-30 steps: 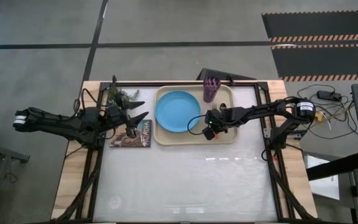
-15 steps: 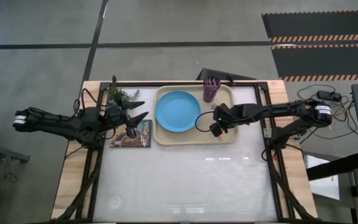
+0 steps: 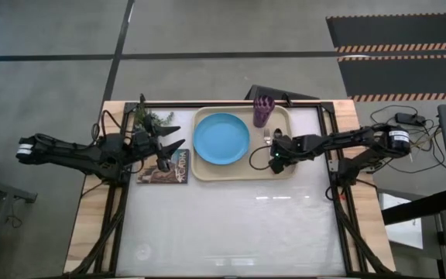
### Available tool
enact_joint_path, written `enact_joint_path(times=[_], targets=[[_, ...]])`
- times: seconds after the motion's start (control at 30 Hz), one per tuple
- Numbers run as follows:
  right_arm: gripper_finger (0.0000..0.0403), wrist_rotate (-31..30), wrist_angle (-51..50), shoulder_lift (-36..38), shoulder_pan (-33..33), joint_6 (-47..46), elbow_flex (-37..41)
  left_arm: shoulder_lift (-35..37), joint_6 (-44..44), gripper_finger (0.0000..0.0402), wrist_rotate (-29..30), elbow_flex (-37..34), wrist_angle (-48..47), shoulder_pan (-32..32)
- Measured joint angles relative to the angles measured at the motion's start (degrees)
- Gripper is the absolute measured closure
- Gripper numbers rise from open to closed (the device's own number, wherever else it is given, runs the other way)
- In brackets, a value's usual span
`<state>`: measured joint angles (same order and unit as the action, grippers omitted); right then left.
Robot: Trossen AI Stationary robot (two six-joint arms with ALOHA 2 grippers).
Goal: Pick and place plate/cup/fork/spoon on tray
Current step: Adjust the black spoon on the white tray
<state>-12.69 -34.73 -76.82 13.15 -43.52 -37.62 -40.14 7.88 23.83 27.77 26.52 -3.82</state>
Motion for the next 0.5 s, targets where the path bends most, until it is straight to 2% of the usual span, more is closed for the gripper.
enact_joint_path(times=[0.5], targets=[[0.0392,-3.97,1.01,-0.02,0.02,0.03,-2.32,0.02,0.0,0.0205,0.0,0.0,0.0,0.0]])
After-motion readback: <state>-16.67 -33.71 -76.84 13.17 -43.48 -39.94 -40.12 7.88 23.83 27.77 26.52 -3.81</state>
